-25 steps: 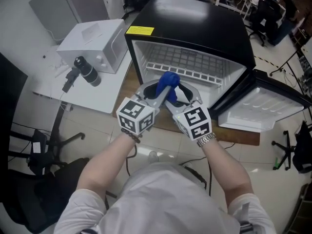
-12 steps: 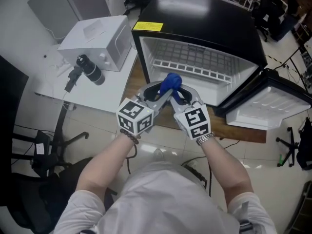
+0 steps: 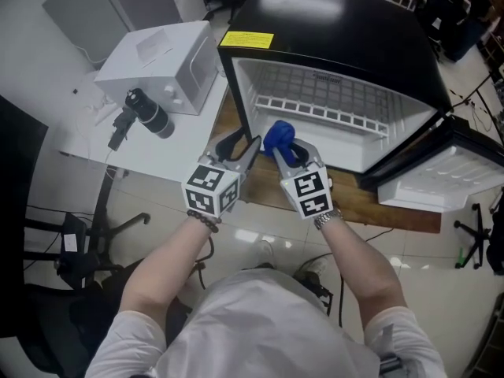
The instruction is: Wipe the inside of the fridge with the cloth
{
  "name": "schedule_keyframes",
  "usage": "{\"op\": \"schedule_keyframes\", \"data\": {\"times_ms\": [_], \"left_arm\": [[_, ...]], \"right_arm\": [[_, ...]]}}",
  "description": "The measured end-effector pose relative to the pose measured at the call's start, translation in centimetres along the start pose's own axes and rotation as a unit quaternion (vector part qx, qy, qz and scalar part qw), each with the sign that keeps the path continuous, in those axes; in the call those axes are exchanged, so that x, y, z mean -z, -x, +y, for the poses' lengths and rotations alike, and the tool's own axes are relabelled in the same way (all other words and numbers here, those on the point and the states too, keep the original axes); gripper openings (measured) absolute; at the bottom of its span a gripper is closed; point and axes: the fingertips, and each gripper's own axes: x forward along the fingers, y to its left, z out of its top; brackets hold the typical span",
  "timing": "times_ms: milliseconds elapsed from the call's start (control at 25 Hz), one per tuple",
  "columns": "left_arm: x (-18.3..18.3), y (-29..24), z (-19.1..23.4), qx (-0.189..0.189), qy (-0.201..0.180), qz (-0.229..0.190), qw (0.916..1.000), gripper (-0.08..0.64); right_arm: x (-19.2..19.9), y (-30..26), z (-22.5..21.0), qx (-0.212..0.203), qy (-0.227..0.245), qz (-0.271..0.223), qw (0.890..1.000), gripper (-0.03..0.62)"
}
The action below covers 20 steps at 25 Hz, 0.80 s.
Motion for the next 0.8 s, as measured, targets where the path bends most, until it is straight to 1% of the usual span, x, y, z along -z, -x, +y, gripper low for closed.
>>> {"op": "schedule_keyframes", "data": {"times_ms": [120,360,560,800], "left_arm": [[0.8,-0.6,2.0,-0.027,-0.007,0.021,0.9994,0.155],[2.2,-2.0,4.1,-0.046,-0.013,0.049,0.9976,0.143],[3.1,-3.0,5.2,-0.061,-0.014,0.057,0.9964,0.143],[3.5,-4.0,5.9,-0.07,-0.006,0.055,0.996,0.141]], "right_arm": [[1.2,-2.0,0.2,0.002,0.009,0.002,1.0,0.094],[2.8,-5.6,0.5,0.005,0.022,0.006,1.0,0.089],[4.3,-8.0,0.6,0.007,0.033,0.015,0.999,0.087],[4.9,-10.3,0.0,0.023,0.022,0.011,0.999,0.084]]}}
